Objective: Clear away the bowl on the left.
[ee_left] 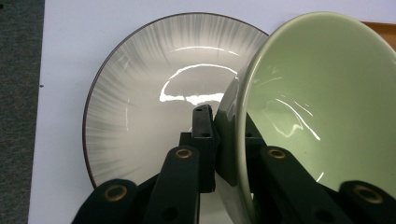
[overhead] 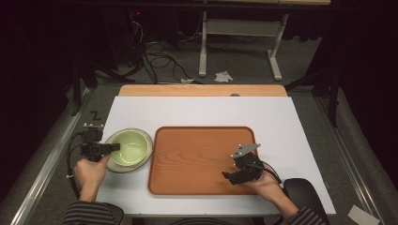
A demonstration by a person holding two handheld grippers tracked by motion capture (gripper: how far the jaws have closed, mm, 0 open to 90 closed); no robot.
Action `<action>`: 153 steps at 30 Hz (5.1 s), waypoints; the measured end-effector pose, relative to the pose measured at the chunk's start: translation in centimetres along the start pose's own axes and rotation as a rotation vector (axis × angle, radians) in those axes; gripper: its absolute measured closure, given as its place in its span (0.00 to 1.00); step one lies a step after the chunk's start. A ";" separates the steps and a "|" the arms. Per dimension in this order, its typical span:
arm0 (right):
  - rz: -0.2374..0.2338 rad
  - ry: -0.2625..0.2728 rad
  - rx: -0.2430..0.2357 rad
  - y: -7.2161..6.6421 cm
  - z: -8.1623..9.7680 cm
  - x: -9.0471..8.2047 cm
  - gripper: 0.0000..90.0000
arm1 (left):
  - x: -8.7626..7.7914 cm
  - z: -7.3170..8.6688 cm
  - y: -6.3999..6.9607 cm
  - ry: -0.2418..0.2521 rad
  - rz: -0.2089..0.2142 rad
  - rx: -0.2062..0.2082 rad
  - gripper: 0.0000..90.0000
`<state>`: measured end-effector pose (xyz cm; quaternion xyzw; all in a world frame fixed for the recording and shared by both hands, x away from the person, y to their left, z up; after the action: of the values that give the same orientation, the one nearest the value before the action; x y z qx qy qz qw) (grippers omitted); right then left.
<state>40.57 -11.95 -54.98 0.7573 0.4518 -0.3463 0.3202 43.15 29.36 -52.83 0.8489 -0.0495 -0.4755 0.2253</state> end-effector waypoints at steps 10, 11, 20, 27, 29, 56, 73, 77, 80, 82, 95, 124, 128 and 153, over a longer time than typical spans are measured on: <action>0.000 -0.001 0.000 0.0 0.0 0.0 0.33 | -0.7 -0.2 0.7 0.023 0.025 0.015 0.92; -0.001 0.000 0.000 0.0 0.0 0.0 0.33 | -0.8 -0.2 0.8 0.023 0.025 0.021 0.92; 0.000 0.000 0.002 0.0 0.0 0.0 0.33 | -1.5 -0.5 1.4 0.076 0.021 0.046 0.92; -0.001 0.002 -0.005 0.0 0.0 0.0 0.33 | -2.1 -0.7 2.0 0.094 0.056 0.047 0.92; -0.001 -0.001 -0.006 0.0 0.0 0.0 0.33 | -2.3 -0.7 2.5 0.098 0.063 0.059 0.92; -0.004 -0.013 -0.011 -0.1 0.0 0.2 0.33 | -1.7 0.6 8.0 0.046 0.148 0.181 0.92; -0.008 -0.015 -0.007 -0.1 0.1 0.2 0.33 | -0.1 1.9 11.9 -0.028 0.184 0.267 0.92; -0.008 -0.016 -0.006 -0.1 0.1 0.2 0.33 | 0.2 2.2 12.6 -0.045 0.197 0.276 0.92; -0.009 -0.017 -0.013 -0.2 0.1 0.3 0.33 | 0.4 2.4 12.9 -0.059 0.199 0.284 0.92; -0.010 -0.017 -0.013 -0.2 0.1 0.3 0.33 | 0.6 2.4 13.2 -0.064 0.203 0.288 0.92; -0.005 -0.011 -0.002 0.0 0.1 0.1 0.33 | 1.9 2.7 16.0 -0.109 0.241 0.325 0.91; -0.005 -0.004 0.001 0.1 0.2 0.0 0.33 | 6.4 3.1 20.7 -0.205 0.278 0.359 0.91; -0.008 -0.004 -0.002 0.1 0.2 0.1 0.33 | 7.3 3.2 21.1 -0.222 0.272 0.359 0.91; -0.014 -0.012 -0.007 0.0 0.3 0.1 0.33 | 12.4 4.4 21.9 -0.286 0.257 0.293 0.91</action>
<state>40.49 -12.12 -55.20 0.7508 0.4563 -0.3516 0.3233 49.06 4.63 -55.10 0.7833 -0.2567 -0.5461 0.1492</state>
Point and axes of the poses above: each handheld gripper's, and its own axes: x roughly forward along the jaws, z roughly out of its underside, y roughly to its right, the point moved 9 cm from there along x, roughly forward along the jaws, and after that the axes turned 15 degrees about -x, right-handed, at the moved point
